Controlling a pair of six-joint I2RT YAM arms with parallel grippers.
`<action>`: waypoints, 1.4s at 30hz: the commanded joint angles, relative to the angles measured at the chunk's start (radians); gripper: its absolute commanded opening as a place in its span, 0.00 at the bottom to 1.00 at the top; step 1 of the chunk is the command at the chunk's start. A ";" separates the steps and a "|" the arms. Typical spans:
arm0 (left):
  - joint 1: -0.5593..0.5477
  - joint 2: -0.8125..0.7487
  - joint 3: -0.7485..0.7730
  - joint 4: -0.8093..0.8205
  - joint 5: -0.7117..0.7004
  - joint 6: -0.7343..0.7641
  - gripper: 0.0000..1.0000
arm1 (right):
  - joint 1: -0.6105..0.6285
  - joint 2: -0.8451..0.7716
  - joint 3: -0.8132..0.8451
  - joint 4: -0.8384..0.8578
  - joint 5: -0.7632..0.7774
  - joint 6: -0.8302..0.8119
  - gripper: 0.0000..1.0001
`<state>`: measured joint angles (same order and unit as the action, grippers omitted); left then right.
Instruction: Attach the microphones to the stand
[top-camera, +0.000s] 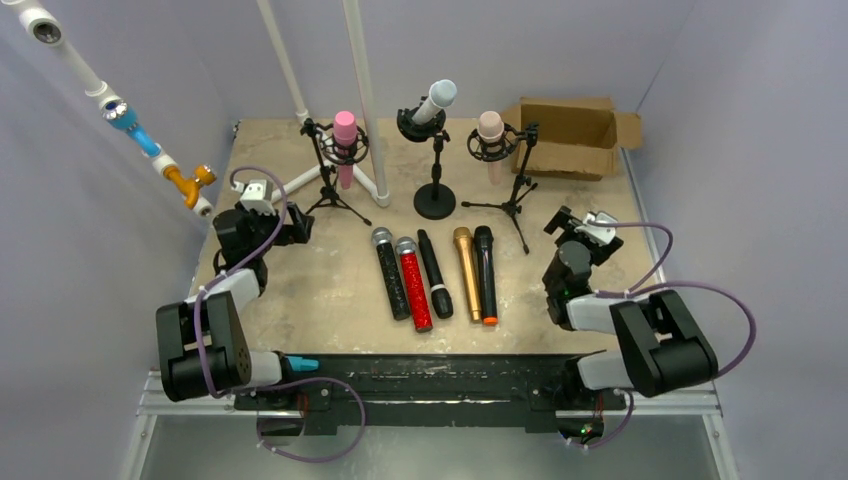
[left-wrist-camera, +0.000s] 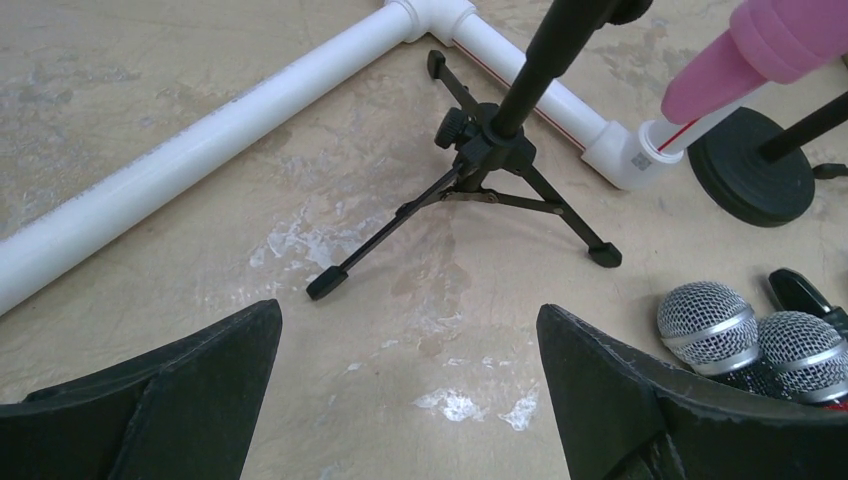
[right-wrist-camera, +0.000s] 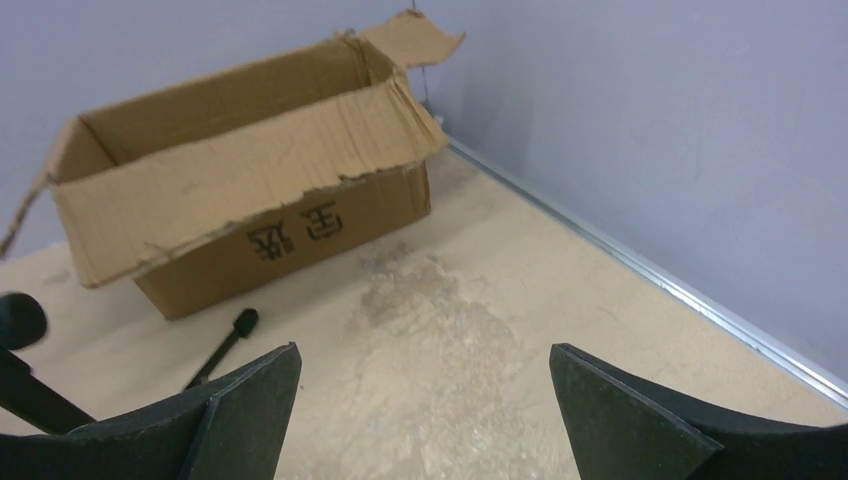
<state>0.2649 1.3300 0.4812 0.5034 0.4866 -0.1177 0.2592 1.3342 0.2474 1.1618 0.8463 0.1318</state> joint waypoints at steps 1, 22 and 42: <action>-0.026 0.029 0.019 0.110 -0.041 -0.023 1.00 | -0.012 0.089 -0.010 0.158 0.019 0.007 0.99; -0.209 0.023 -0.173 0.428 -0.235 0.137 1.00 | -0.126 0.181 0.040 0.150 -0.380 -0.034 0.99; -0.209 0.022 -0.170 0.420 -0.237 0.136 1.00 | -0.127 0.181 0.032 0.179 -0.380 -0.043 0.99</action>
<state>0.0532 1.3586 0.3038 0.8574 0.2531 0.0048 0.1345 1.5394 0.2802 1.3159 0.4774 0.0860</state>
